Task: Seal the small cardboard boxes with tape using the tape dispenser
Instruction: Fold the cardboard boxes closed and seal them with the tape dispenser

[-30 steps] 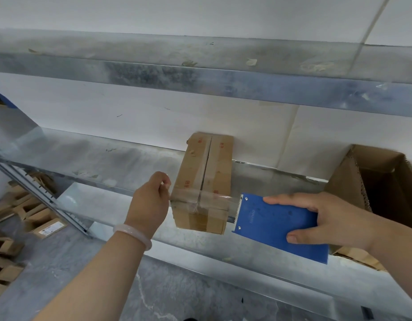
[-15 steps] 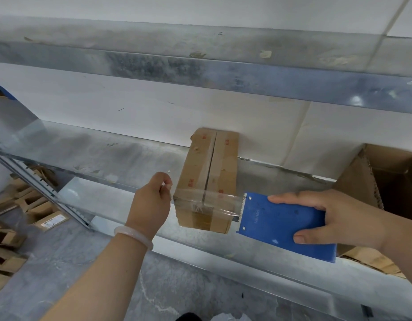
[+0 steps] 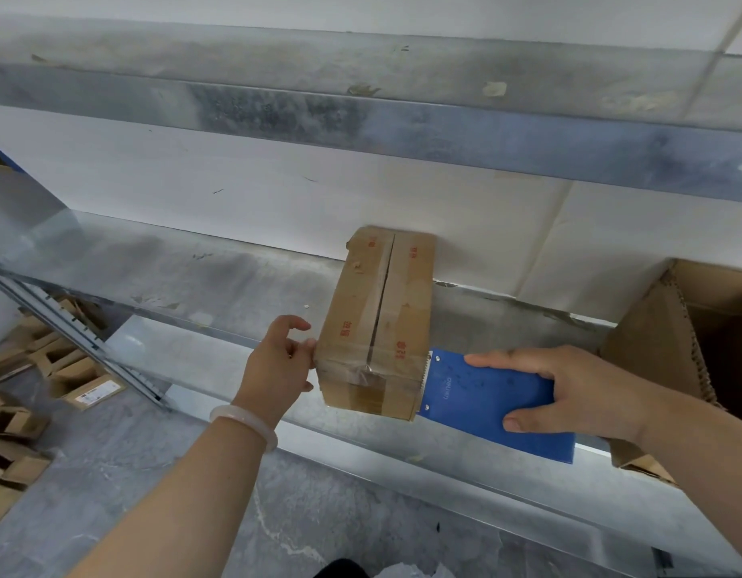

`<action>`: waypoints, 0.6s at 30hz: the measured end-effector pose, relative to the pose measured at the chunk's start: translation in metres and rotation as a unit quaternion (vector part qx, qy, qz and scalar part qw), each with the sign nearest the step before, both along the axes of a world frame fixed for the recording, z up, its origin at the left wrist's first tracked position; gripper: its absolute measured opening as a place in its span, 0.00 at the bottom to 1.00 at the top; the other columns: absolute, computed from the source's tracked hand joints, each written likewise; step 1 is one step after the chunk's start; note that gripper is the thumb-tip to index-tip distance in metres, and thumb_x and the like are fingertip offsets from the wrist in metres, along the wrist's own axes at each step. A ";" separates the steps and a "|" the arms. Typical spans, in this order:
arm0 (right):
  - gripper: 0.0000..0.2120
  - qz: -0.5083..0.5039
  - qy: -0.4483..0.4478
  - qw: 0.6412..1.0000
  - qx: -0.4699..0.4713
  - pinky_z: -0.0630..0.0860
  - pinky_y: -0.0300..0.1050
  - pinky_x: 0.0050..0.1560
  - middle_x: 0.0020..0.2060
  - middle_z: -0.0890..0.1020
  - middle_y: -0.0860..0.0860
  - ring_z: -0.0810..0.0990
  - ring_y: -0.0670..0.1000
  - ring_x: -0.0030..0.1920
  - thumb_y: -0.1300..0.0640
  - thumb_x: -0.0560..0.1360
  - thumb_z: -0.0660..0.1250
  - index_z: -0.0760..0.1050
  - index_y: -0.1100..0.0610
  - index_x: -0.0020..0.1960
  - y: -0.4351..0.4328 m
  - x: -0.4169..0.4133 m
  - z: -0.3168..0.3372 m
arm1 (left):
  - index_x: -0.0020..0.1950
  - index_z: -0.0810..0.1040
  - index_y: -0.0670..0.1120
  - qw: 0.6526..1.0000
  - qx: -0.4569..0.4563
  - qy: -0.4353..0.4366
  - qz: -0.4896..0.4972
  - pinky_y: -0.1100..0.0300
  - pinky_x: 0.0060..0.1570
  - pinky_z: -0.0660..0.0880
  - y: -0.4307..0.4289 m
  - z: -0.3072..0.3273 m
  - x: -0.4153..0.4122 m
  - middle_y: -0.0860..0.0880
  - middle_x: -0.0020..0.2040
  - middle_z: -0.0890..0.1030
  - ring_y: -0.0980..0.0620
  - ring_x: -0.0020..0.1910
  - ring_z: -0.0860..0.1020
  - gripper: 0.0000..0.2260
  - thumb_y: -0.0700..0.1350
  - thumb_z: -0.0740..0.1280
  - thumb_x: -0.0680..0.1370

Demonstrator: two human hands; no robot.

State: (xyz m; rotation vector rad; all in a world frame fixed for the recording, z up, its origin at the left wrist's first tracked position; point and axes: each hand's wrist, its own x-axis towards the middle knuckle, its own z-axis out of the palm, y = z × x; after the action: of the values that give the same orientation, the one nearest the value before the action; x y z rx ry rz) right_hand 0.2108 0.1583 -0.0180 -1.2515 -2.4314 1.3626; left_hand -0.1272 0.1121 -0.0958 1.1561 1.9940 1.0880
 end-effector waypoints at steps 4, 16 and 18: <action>0.31 -0.015 0.002 1.000 -0.004 0.74 0.29 0.49 0.54 0.77 0.26 0.79 0.35 0.53 0.54 0.69 0.77 0.71 0.30 0.63 0.002 0.002 -0.003 | 0.60 0.67 0.53 0.992 -0.093 -0.081 0.022 0.54 0.34 0.81 -0.004 -0.013 -0.001 0.44 0.40 0.75 0.47 0.34 0.80 0.15 0.49 0.69 0.77; 0.30 -0.016 0.007 1.000 -0.006 0.75 0.31 0.52 0.56 0.77 0.28 0.79 0.36 0.55 0.55 0.69 0.77 0.71 0.33 0.65 0.003 0.002 -0.007 | 0.74 0.67 0.50 0.815 0.131 0.459 -0.329 0.45 0.70 0.65 0.029 0.021 0.046 0.50 0.72 0.71 0.47 0.73 0.67 0.26 0.59 0.44 0.83; 0.30 -0.016 0.007 1.000 -0.015 0.75 0.31 0.54 0.56 0.77 0.28 0.78 0.36 0.55 0.55 0.69 0.77 0.71 0.33 0.65 0.004 0.003 -0.007 | 0.75 0.65 0.53 0.780 0.081 0.495 -0.373 0.42 0.69 0.66 0.035 0.014 0.047 0.52 0.74 0.68 0.47 0.73 0.66 0.27 0.61 0.41 0.82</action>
State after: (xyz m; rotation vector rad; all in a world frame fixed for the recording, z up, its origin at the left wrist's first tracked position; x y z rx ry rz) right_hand 0.2142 0.1618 -0.0252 -1.2783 -2.3799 1.3989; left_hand -0.0805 0.1469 -0.0820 2.6936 1.7044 0.1753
